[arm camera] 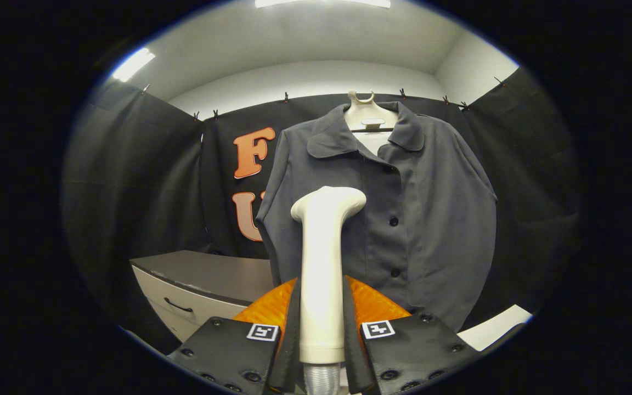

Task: Iron the clothes twice with a garment steamer, once on the left side and once on the right side.

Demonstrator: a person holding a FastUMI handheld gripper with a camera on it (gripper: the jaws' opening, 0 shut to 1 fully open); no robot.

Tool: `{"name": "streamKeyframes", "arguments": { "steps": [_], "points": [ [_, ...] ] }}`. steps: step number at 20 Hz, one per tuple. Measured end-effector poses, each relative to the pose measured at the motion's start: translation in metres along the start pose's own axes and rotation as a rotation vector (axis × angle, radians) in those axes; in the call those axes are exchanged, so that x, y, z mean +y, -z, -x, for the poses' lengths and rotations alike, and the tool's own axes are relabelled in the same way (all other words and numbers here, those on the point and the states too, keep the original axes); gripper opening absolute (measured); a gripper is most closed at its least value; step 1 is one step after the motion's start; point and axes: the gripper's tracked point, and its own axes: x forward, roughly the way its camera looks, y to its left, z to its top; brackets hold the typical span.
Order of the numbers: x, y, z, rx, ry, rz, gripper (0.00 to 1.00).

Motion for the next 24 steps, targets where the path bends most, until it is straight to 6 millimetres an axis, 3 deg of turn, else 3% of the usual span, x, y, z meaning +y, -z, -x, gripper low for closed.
{"name": "streamKeyframes", "arguments": {
  "steps": [14, 24],
  "points": [
    [-0.004, 0.068, 0.028, 0.106, 0.014, -0.025, 0.42],
    [-0.006, 0.144, 0.044, 0.226, 0.031, -0.038, 0.41]
  ]
}}
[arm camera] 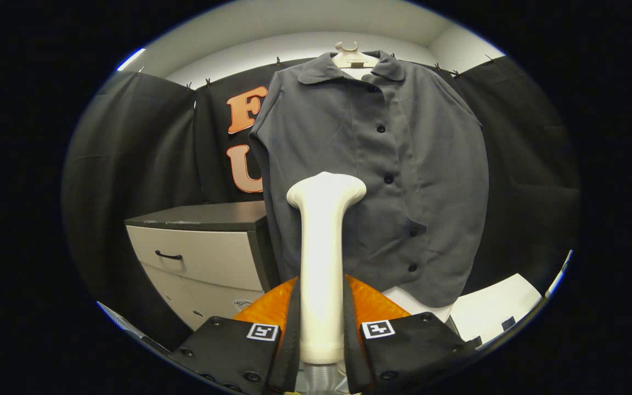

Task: Iron the clothes twice with a garment steamer, once on the left side and once on the right side.

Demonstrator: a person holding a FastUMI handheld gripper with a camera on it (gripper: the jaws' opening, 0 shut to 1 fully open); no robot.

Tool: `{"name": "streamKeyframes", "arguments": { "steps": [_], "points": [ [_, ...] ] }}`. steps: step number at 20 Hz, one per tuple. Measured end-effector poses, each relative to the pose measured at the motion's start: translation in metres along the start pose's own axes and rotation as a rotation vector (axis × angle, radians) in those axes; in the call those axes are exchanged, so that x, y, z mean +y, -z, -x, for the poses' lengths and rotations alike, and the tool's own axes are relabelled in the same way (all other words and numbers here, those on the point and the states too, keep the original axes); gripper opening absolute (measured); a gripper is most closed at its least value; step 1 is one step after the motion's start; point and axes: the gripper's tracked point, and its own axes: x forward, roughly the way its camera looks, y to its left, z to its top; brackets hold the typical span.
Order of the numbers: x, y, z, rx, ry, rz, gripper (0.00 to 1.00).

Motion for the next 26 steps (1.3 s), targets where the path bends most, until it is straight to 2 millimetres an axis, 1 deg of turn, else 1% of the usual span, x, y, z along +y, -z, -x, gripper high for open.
{"name": "streamKeyframes", "arguments": {
  "steps": [6, 8, 11, 15, 18, 20, 21, 24, 26],
  "points": [
    [-0.005, 0.045, 0.006, 0.073, 0.010, 0.000, 0.41],
    [-0.006, 0.055, 0.007, 0.095, 0.012, 0.001, 0.41],
    [-0.008, 0.066, 0.008, 0.115, 0.015, 0.004, 0.41],
    [-0.006, 0.070, 0.013, 0.127, 0.018, -0.005, 0.41],
    [-0.005, 0.067, 0.022, 0.127, 0.013, -0.013, 0.41],
    [-0.004, 0.065, 0.033, 0.129, 0.006, -0.013, 0.41],
    [-0.005, 0.060, 0.039, 0.124, 0.005, -0.012, 0.41],
    [-0.006, 0.039, 0.060, 0.098, -0.005, -0.015, 0.41],
    [-0.010, 0.015, 0.075, 0.059, -0.004, -0.021, 0.41]
  ]
}}
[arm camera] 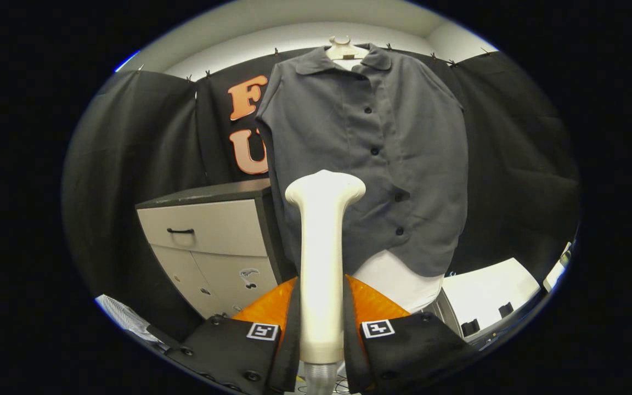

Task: Iron the clothes twice with a garment steamer, once on the left side and once on the right side.

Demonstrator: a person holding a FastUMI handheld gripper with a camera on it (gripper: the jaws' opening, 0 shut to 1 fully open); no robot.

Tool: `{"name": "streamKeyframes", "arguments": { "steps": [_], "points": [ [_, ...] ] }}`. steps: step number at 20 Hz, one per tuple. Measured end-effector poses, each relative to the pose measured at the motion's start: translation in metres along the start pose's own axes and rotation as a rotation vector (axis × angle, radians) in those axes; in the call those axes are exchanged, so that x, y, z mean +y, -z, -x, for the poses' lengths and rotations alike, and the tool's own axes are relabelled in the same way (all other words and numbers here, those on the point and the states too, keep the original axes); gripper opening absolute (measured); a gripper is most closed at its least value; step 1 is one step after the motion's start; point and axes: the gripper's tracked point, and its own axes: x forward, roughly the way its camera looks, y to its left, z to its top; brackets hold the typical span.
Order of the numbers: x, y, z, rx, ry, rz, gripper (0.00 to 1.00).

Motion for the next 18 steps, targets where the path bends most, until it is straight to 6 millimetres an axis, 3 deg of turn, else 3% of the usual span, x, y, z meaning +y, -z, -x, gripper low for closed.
{"name": "streamKeyframes", "arguments": {
  "steps": [4, 8, 13, 18],
  "points": [
    [-0.025, -0.050, 0.028, -0.081, 0.055, 0.005, 0.41],
    [-0.056, -0.094, 0.040, -0.145, 0.101, -0.029, 0.41],
    [-0.100, -0.139, 0.040, -0.212, 0.155, -0.019, 0.41],
    [-0.131, -0.178, 0.025, -0.269, 0.178, -0.008, 0.41]
  ]
}}
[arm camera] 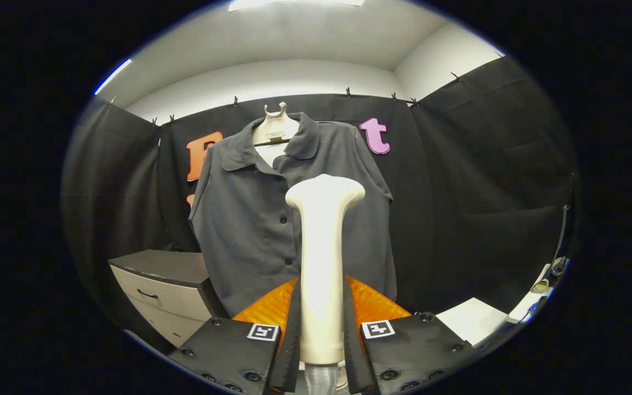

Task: Iron the clothes twice with a garment steamer, once on the left side and once on the right side.

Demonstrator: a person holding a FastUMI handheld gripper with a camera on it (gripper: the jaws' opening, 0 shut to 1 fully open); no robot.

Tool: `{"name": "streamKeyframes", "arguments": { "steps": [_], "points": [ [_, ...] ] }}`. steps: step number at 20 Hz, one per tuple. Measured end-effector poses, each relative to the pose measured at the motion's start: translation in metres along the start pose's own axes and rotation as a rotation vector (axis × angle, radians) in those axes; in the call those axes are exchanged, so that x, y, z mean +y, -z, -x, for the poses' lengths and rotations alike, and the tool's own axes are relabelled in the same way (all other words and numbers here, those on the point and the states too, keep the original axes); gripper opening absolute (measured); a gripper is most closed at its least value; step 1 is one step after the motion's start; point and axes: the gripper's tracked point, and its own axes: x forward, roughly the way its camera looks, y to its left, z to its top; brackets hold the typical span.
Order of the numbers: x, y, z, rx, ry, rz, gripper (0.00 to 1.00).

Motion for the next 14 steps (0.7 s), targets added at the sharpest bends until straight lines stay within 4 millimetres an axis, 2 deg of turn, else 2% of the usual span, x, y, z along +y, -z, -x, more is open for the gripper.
{"name": "streamKeyframes", "arguments": {
  "steps": [6, 11, 14],
  "points": [
    [-0.007, -0.032, -0.036, -0.061, -0.033, 0.019, 0.41],
    [-0.006, -0.039, -0.064, -0.078, -0.046, 0.028, 0.41],
    [-0.009, -0.035, -0.077, -0.077, -0.035, 0.029, 0.41]
  ]
}}
